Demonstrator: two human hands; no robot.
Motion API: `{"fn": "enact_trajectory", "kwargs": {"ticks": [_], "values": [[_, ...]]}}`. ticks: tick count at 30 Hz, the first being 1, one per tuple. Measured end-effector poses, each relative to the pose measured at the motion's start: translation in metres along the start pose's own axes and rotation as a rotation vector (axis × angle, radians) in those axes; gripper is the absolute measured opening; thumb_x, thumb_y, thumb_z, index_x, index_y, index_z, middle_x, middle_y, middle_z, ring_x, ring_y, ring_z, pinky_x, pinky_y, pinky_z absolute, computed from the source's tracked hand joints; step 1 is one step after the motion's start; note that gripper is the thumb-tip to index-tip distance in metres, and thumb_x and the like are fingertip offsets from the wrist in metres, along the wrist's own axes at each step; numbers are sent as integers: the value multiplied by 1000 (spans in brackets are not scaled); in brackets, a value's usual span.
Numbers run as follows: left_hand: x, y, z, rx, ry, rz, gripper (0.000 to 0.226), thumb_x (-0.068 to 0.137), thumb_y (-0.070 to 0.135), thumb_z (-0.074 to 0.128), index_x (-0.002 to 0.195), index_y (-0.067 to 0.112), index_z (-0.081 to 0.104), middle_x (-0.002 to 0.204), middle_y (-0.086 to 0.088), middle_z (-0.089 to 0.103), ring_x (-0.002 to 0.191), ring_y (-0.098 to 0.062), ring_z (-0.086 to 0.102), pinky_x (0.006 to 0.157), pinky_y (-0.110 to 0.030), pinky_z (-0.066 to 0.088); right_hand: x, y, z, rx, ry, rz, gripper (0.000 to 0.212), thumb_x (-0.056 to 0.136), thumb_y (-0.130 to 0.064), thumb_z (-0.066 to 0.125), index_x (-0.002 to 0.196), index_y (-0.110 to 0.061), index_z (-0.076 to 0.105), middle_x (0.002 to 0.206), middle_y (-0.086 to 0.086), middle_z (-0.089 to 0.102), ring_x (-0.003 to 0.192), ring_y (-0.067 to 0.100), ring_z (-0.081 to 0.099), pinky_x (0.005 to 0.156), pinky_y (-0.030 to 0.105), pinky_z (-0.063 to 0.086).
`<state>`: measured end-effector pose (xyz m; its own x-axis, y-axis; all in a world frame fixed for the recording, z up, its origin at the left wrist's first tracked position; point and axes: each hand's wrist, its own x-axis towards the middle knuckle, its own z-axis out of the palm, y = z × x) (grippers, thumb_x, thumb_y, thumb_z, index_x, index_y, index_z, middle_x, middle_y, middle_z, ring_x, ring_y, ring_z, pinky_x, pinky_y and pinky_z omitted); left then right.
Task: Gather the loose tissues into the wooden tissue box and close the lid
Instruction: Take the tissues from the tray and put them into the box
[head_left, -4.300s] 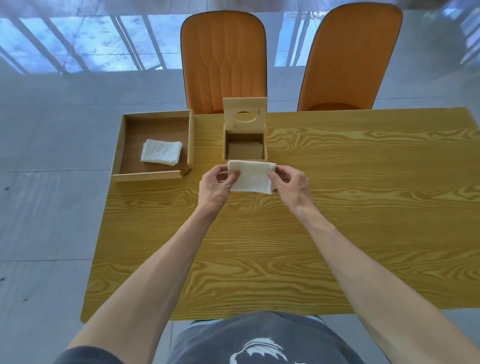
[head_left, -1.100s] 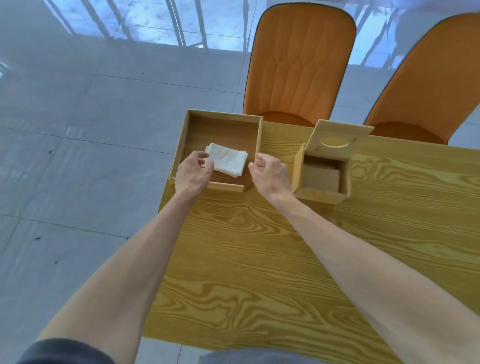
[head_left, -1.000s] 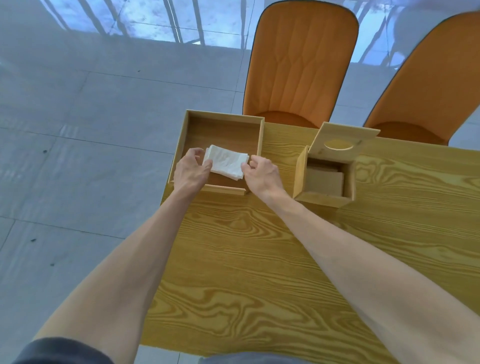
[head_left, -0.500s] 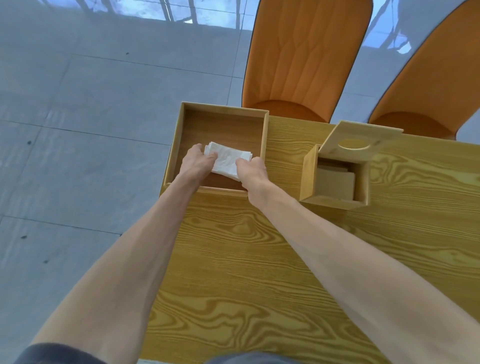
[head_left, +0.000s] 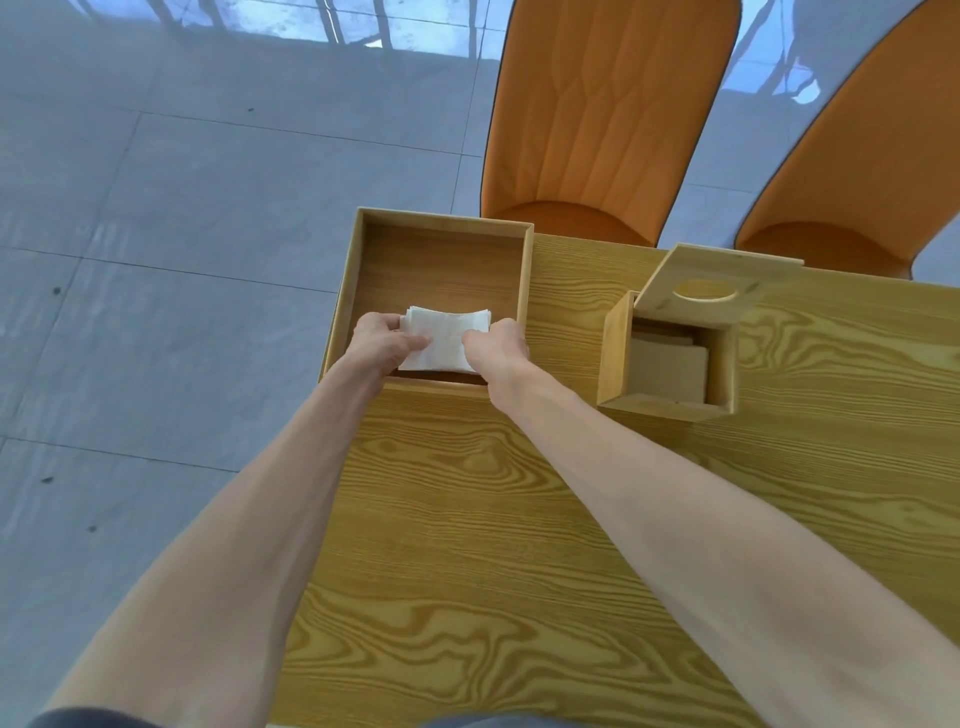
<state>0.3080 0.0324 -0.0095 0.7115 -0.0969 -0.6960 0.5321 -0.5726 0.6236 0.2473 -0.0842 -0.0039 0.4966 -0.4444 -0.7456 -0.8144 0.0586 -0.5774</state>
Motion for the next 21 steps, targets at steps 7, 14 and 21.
{"fn": "enact_trajectory", "kwargs": {"ticks": [7, 14, 21], "values": [[-12, -12, -20, -99, -101, 130, 43, 84, 13, 78, 123, 14, 61, 111, -8, 71, 110, -31, 66, 94, -49, 53, -2, 17, -3, -51, 1, -156, 55, 91, -18, 59, 144, -20, 41, 131, 7, 56, 114, 24, 56, 91, 35, 50], [-49, -26, -28, -133, -314, 302, 40, 78, 31, 79, 114, 19, 64, 99, -5, 69, 92, -17, 57, 87, -33, 44, -21, 47, -46, 63, -257, -501, 90, 81, 0, 76, 153, -17, 26, 132, 3, 57, 119, 11, 55, 102, 22, 46], [-81, -45, 4, -63, -364, 379, 20, 84, 14, 77, 100, 19, 65, 92, 11, 72, 83, -2, 64, 80, -16, 46, -42, 94, -79, -164, -64, -639, 42, 74, -15, 80, 112, -21, 62, 106, -2, 65, 101, 14, 61, 88, 32, 51]]}}
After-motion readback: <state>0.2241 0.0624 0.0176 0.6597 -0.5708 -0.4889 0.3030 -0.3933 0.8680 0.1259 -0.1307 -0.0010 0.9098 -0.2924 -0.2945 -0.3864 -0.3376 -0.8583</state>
